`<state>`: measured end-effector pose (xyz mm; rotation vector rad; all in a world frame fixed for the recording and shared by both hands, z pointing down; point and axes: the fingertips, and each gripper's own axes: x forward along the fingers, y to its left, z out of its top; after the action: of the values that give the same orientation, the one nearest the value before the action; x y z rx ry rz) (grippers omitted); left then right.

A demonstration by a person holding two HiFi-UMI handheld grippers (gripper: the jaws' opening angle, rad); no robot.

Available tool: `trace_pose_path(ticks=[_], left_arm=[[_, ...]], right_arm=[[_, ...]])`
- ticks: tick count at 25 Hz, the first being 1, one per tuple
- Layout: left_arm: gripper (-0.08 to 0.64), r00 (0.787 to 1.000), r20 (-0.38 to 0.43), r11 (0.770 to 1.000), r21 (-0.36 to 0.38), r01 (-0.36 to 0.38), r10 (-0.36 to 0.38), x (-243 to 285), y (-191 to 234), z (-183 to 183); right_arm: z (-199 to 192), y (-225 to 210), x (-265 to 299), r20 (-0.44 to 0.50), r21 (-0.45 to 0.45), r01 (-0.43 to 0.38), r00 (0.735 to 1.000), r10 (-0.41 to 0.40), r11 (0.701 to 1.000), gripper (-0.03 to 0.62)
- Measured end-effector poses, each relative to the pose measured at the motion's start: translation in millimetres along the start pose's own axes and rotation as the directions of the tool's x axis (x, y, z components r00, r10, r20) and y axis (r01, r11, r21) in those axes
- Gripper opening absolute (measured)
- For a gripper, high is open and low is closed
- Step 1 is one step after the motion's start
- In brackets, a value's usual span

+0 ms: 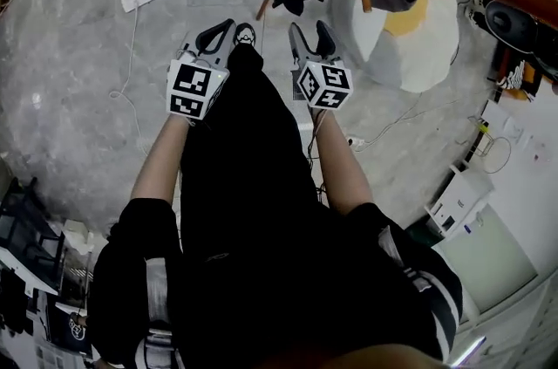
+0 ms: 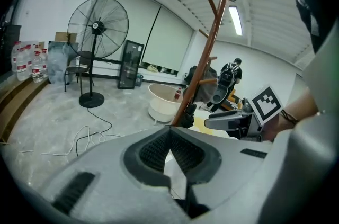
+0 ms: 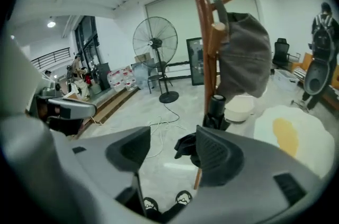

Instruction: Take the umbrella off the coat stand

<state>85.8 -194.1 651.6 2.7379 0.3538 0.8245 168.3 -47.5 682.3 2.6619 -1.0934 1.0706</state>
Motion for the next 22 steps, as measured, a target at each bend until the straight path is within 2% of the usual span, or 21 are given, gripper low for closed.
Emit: trace_pose_path(ticks=[5,9,13,16,22], left_arm=[[-0.002,0.999,-0.013,0.999,-0.02,-0.03,0.029,43.9,-1.8,-17.1],[-0.002,0.998,-0.05,0.999,-0.022,-0.028,0.027,75.6,5.7,-32.5],[0.0,0.998,-0.062,0.996,-0.091,-0.022,0.017,90.4,11.0,-46.4],[0.0,0.996,-0.083,0.995,-0.095,-0.041,0.033,96.7,17.3,-58.8],[0.0,0.993,-0.113,0.991,-0.125,-0.05,0.036,103.9,18.1,-69.8]], right_arm=[[-0.6,-53.3,20.6,0.011,0.002,0.075,0.997,-0.075,0.997,0.261],[3.5,-75.3,52.4,0.015,0.016,0.104,0.994,-0.104,0.994,0.273],[3.9,-97.9,73.3,0.018,0.033,0.15,0.988,-0.151,0.988,0.304],[3.8,-108.2,81.5,0.022,0.036,0.182,0.983,-0.183,0.983,0.311],[5.0,-115.5,99.5,0.019,0.059,0.158,0.987,-0.159,0.986,0.352]])
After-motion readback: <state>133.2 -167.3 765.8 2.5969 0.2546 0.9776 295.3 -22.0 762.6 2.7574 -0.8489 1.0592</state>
